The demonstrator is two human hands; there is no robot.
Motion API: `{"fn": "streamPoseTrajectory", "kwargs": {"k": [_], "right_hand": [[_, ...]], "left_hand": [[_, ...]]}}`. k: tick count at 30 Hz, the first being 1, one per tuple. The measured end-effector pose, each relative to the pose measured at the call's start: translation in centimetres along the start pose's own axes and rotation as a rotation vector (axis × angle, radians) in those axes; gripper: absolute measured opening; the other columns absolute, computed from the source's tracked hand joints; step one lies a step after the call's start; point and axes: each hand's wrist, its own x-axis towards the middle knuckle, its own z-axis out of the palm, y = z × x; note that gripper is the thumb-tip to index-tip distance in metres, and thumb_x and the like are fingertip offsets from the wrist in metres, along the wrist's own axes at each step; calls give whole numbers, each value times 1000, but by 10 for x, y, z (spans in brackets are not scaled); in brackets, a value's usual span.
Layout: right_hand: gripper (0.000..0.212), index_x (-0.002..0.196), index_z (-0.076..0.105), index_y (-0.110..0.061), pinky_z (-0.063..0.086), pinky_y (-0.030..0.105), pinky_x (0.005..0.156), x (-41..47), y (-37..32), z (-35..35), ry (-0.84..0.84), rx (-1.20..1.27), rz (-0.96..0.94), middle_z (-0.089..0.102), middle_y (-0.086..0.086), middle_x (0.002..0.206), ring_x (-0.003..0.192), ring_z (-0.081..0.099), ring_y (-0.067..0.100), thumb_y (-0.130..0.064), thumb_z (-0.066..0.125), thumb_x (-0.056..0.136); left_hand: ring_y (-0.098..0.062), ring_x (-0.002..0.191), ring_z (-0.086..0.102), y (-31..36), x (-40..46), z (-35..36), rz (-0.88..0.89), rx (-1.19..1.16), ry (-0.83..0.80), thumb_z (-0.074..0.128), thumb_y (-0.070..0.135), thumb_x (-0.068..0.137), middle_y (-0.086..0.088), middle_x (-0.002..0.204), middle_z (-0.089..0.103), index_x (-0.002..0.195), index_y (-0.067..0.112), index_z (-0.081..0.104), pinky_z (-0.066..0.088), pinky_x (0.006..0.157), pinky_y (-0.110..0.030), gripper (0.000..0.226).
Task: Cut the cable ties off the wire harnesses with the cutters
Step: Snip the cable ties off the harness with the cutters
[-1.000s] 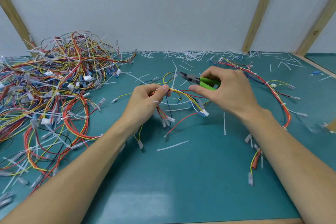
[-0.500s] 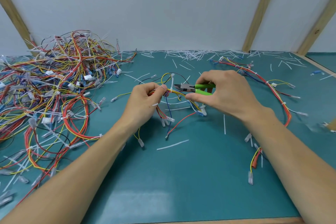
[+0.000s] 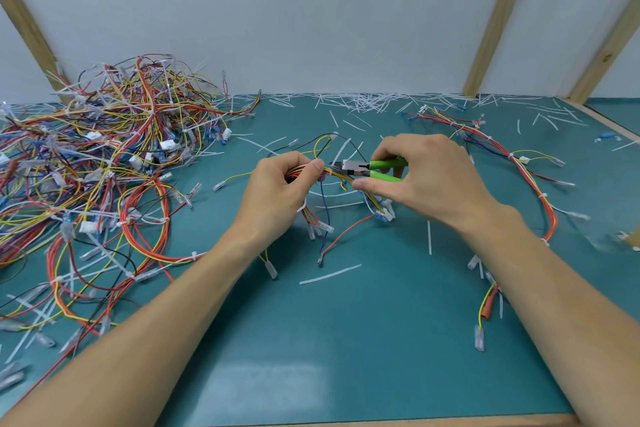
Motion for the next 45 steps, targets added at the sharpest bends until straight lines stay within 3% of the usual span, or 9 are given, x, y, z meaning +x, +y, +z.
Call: {"fn": "streamPoseTrajectory", "kwargs": {"k": [8, 17, 23, 29, 45], "right_hand": [[41, 79, 69, -29, 37, 31, 61, -1, 2, 3, -3, 10, 27, 59, -18, 65, 71, 56, 14, -69, 75, 75], [40, 73, 62, -24, 47, 37, 62, -2, -2, 5, -43, 54, 69, 63, -6, 63, 66, 55, 19, -62, 76, 77], [51, 73, 64, -27, 50, 37, 63, -3, -3, 6, -41, 52, 64, 63, -8, 63, 66, 57, 17, -77, 70, 75], [64, 68, 65, -24, 53, 39, 64, -3, -5, 7, 1, 34, 77, 64, -4, 61, 65, 59, 19, -85, 50, 78], [69, 65, 65, -24, 51, 38, 64, -2, -7, 7, 0, 23, 100, 63, -5, 59, 62, 55, 14, -88, 45, 74]], "left_hand": [[-5, 43, 38, 1, -3, 2, 10, 14, 19, 58, 27, 102, 17, 45, 46, 83, 13, 71, 28, 46, -9, 27], [-7, 48, 36, 1, -3, 1, 31, 62, 45, 59, 30, 101, 16, 46, 46, 83, 17, 73, 26, 48, -15, 26], [-7, 47, 36, 1, -2, 0, 34, 62, 48, 59, 31, 101, 17, 46, 47, 82, 18, 72, 25, 48, -15, 26], [-6, 48, 37, 0, -3, 1, 36, 70, 49, 60, 30, 100, 17, 47, 48, 80, 21, 72, 26, 48, -15, 25], [-6, 46, 36, 0, -3, 0, 39, 61, 43, 60, 30, 100, 15, 45, 45, 81, 19, 72, 26, 46, -13, 25]]}}
